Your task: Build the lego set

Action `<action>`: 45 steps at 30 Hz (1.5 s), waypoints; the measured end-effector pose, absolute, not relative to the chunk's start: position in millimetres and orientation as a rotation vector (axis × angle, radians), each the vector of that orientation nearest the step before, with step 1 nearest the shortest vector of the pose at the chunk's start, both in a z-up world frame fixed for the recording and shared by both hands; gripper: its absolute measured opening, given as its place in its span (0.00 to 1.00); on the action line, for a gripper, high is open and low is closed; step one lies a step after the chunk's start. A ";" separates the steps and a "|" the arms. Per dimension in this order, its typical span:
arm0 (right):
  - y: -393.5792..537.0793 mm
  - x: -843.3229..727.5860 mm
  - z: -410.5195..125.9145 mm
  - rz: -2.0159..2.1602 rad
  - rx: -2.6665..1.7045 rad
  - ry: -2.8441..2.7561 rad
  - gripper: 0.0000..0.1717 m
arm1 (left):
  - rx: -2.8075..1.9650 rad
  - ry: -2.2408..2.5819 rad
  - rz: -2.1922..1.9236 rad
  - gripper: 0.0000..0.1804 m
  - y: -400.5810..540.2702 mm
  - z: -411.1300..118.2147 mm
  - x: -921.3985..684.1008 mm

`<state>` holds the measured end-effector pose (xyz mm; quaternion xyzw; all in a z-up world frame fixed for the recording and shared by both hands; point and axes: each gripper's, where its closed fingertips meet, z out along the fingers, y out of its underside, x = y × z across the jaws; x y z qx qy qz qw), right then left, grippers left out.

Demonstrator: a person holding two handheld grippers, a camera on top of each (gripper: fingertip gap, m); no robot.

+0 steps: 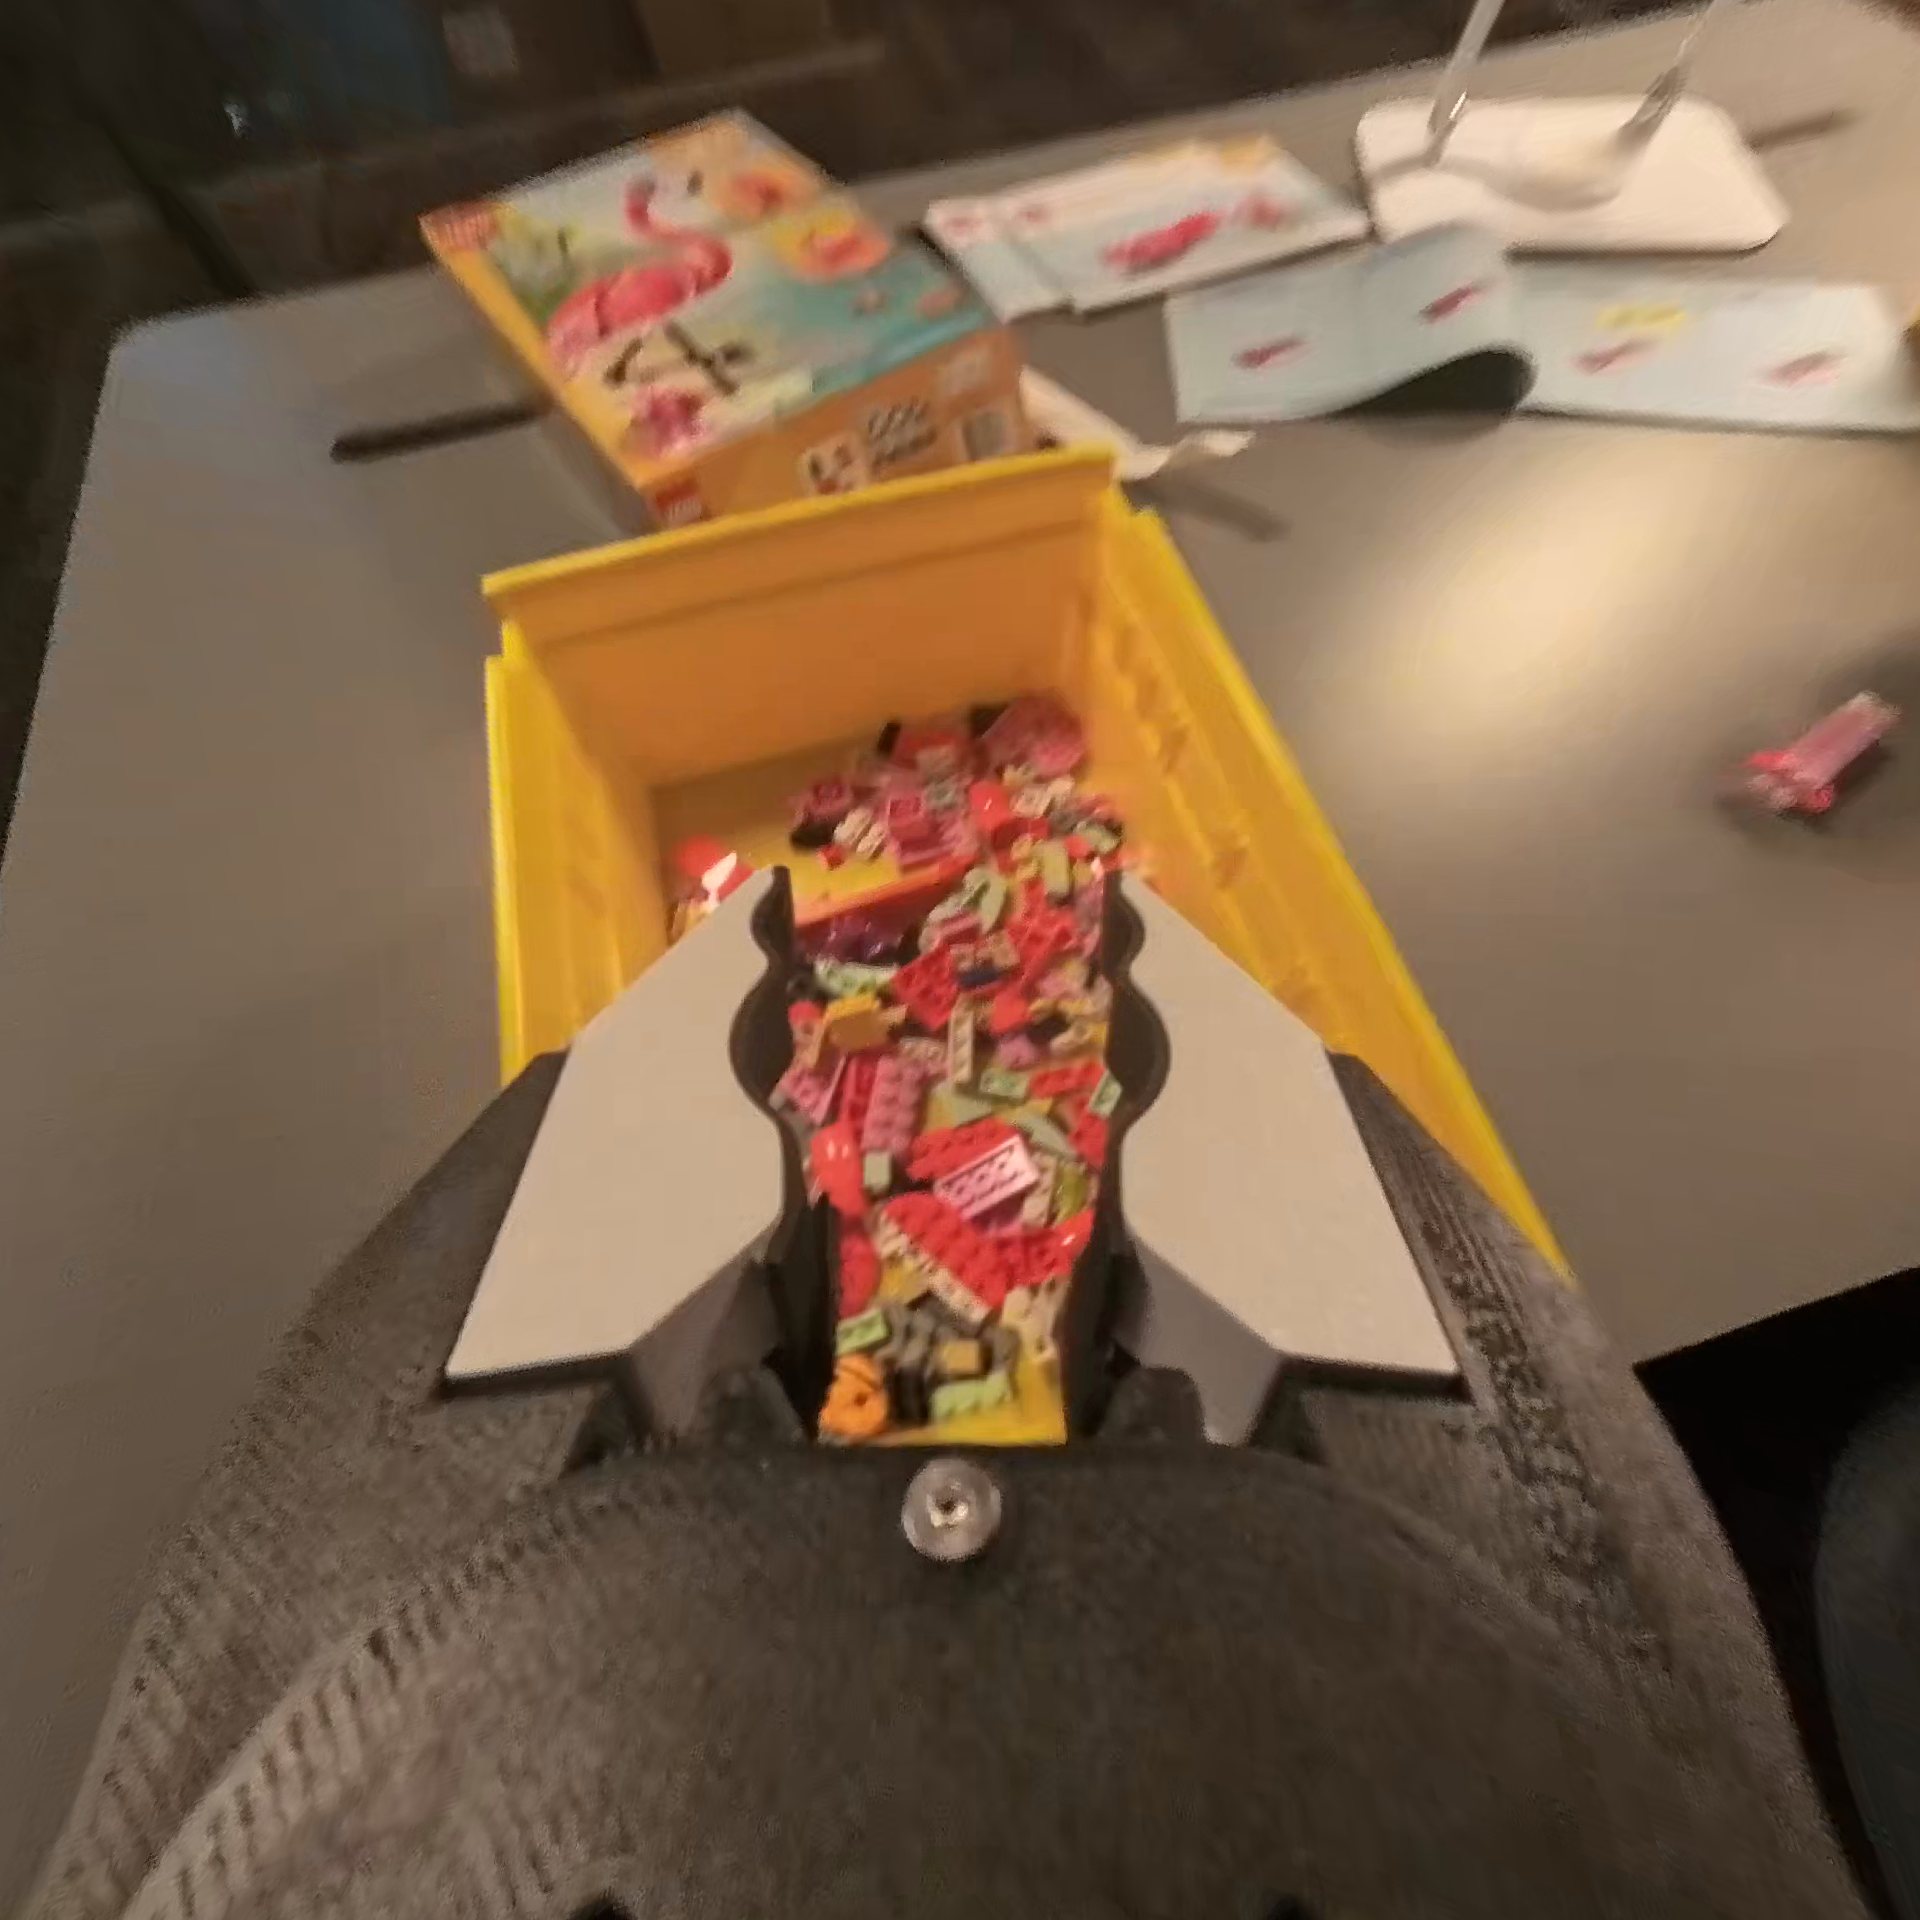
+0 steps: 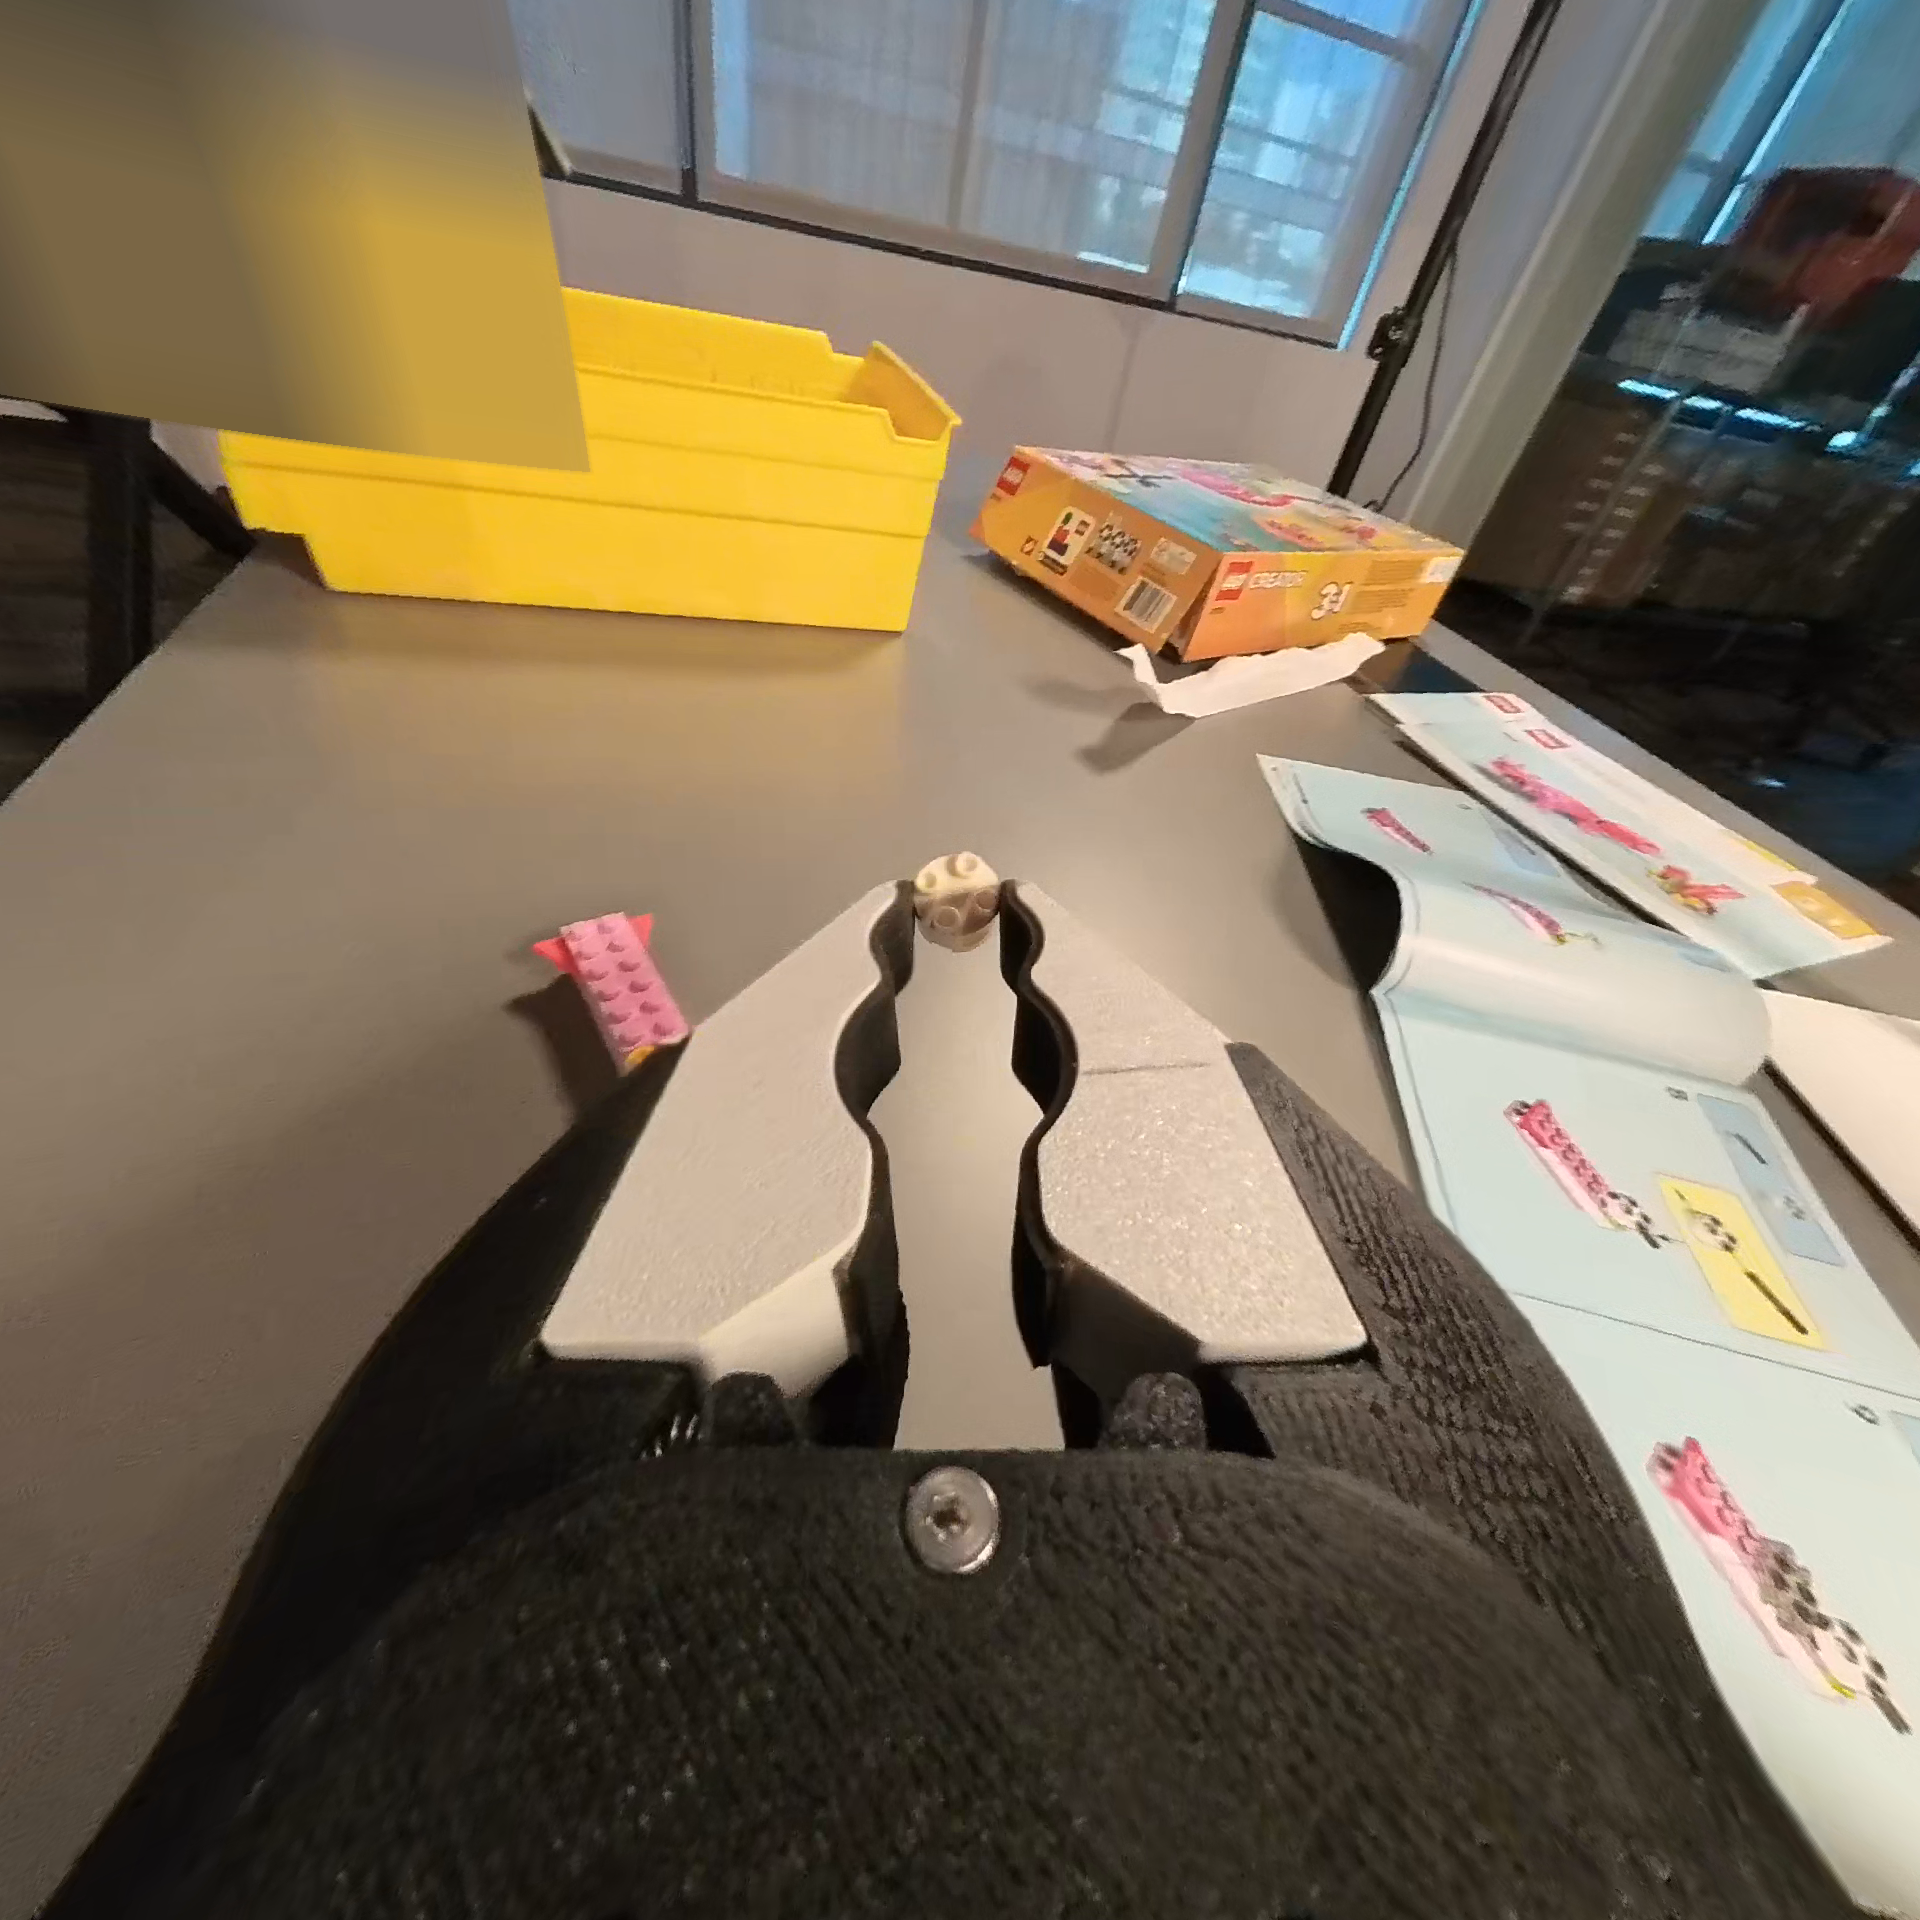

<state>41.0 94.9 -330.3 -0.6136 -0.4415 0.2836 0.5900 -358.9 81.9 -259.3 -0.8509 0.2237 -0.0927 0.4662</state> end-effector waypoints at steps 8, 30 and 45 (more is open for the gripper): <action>124.4 51.1 -316.5 0.468 -1.384 -0.855 0.08 | -2.417 0.681 -0.227 0.24 96.5 -317.0 -387.8; 151.7 84.0 -301.3 0.144 -1.336 -0.623 0.08 | -2.707 1.104 -0.249 0.26 47.5 -365.5 -386.2; 152.8 86.4 -301.3 0.142 -1.343 -0.609 0.08 | -2.756 1.332 -0.170 0.14 40.3 -365.8 -400.1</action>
